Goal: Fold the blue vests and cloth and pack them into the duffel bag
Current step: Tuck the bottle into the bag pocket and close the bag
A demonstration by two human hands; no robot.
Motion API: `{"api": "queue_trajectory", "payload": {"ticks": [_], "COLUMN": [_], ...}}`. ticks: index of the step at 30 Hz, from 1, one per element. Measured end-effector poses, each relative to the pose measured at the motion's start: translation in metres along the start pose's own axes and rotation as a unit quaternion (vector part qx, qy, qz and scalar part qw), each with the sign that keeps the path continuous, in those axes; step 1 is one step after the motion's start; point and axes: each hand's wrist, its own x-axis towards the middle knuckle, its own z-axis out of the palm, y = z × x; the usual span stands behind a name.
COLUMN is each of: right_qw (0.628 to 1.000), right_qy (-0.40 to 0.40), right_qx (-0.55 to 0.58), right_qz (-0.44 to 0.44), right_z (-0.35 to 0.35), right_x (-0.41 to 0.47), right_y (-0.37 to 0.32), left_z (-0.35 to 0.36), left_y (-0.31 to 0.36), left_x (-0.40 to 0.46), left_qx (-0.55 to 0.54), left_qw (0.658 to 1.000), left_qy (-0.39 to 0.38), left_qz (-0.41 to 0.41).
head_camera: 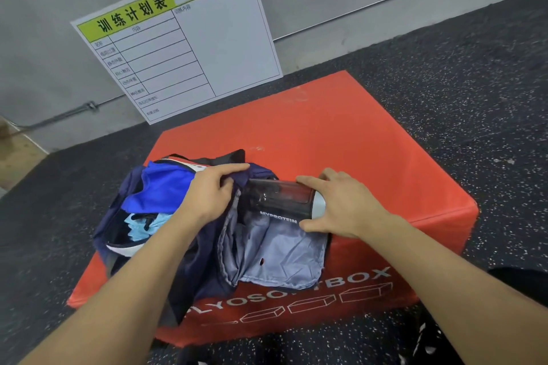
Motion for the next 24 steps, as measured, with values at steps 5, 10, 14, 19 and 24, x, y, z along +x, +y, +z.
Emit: {"api": "queue_trajectory", "payload": {"ticks": [5,10,14,19,24], "right_qw": [0.999,0.997,0.999,1.0,1.0], "right_qy": [-0.036,-0.064,-0.017,-0.014,-0.004], "right_qx": [-0.006,-0.017,-0.03,-0.022,0.019], "right_qz": [-0.015,-0.025,-0.015,-0.003,-0.001], "right_z": [-0.022,-0.024,0.004,0.033,0.045], "right_x": [0.018,0.025,0.041,0.06,0.071], "right_y": [-0.01,-0.021,-0.037,-0.049,-0.051], "left_z": [-0.012,-0.015,-0.014,-0.013,-0.016], "left_y": [-0.009,-0.007,0.002,0.007,0.001], "left_x": [0.004,0.006,0.003,-0.001,0.005], "left_qx": [-0.04,-0.069,-0.077,-0.102,0.084], "left_qw": [0.998,0.996,0.997,0.994,0.996], "left_qy": [0.031,0.042,0.015,-0.025,-0.026], "left_qz": [-0.025,-0.026,-0.01,0.003,-0.018]}}
